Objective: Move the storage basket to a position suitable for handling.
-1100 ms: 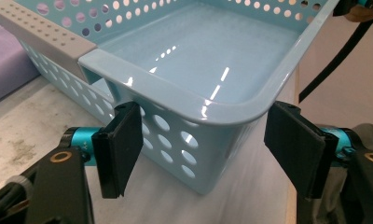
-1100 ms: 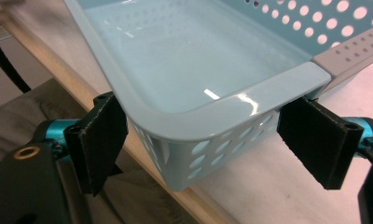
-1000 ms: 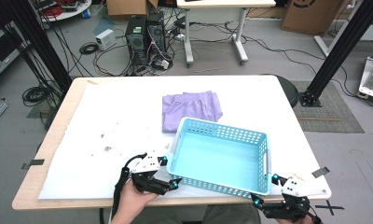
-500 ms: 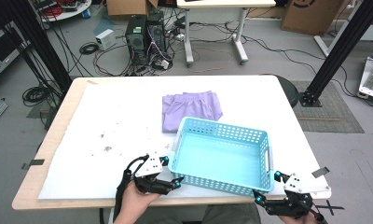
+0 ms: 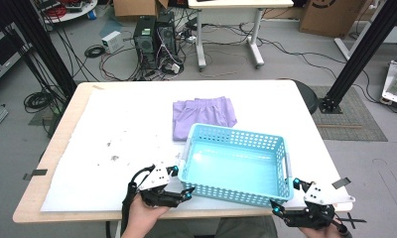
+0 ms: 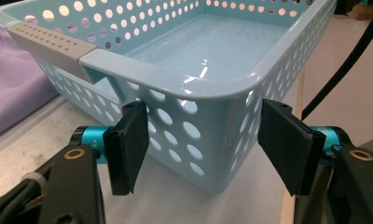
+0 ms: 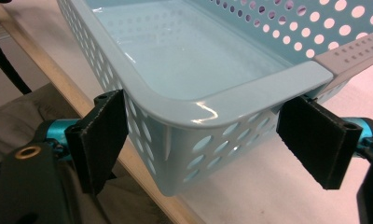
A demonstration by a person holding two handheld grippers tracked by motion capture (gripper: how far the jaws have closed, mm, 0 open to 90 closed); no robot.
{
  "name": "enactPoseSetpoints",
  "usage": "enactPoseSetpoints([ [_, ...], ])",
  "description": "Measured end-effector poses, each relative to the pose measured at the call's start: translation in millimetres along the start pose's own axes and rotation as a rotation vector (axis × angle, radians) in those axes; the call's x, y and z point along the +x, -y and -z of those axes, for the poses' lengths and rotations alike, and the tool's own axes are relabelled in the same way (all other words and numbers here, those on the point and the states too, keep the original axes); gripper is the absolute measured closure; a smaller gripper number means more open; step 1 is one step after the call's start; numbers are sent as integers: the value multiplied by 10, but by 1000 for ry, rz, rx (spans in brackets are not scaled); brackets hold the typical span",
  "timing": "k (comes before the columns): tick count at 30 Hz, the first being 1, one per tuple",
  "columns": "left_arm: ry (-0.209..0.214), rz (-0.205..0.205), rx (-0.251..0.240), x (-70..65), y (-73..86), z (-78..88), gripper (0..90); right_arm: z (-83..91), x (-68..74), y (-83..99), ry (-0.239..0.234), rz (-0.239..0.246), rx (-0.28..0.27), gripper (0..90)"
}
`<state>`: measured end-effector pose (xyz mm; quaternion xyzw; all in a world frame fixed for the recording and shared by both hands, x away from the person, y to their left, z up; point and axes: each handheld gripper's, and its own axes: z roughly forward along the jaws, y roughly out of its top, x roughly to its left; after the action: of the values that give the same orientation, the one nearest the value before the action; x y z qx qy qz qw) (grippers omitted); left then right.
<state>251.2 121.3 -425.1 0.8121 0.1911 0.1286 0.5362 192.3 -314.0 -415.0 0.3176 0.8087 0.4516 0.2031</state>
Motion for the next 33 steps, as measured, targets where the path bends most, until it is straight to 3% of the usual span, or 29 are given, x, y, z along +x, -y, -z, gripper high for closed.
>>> enactPoseSetpoints([
  [6, -21, -11, -17, 14, -61, 33, 341, 8, -21, -66, 5, 21, -15, 170],
  [12, -50, -9, -29, 127, -155, 103, 341, -85, -103, -236, 10, 51, -24, 166],
  [16, -64, 13, -43, 257, -184, 141, 341, -177, -175, -386, 3, 74, -47, 166],
  [24, -120, -4, -67, 568, -338, 196, 341, -443, -417, -734, -19, 124, -76, 165],
  [33, -172, -16, -69, 1014, -438, 90, 337, -845, -763, -1021, -31, 147, -79, 165],
])
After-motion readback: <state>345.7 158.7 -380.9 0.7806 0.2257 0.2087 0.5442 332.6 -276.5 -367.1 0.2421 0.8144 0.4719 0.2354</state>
